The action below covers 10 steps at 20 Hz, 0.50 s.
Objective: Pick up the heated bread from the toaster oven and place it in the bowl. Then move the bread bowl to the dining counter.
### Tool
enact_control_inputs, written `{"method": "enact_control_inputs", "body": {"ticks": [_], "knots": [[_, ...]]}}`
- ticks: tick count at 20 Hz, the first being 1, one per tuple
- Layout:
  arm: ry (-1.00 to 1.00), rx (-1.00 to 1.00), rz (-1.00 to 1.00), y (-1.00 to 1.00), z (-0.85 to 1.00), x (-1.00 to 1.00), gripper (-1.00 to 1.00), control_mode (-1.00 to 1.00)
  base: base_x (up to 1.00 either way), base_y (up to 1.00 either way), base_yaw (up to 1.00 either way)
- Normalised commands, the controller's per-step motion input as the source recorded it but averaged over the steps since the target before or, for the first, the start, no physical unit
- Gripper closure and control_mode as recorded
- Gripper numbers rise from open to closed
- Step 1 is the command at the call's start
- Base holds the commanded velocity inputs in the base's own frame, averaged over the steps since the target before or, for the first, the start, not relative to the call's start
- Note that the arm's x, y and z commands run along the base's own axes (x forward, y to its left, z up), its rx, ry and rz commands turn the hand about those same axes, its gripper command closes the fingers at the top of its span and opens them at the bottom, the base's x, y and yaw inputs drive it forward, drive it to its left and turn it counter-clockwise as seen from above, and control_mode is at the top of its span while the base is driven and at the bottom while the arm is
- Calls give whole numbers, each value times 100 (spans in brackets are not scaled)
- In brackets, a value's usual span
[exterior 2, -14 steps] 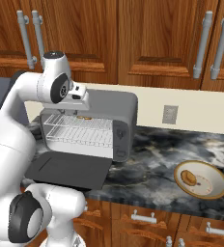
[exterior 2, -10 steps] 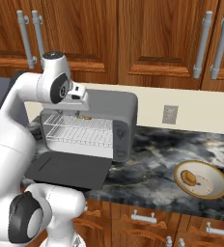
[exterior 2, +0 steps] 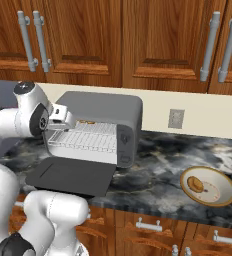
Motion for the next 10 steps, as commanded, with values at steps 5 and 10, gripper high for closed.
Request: {"method": "enact_control_inputs", "body": {"ticks": [5,10], "knots": [[-51,-12,-8,33,-28,-7,-100,-100,0,0,0],[-48,0,-7,5,-15,0,-100,-100,0,0,0]]}}
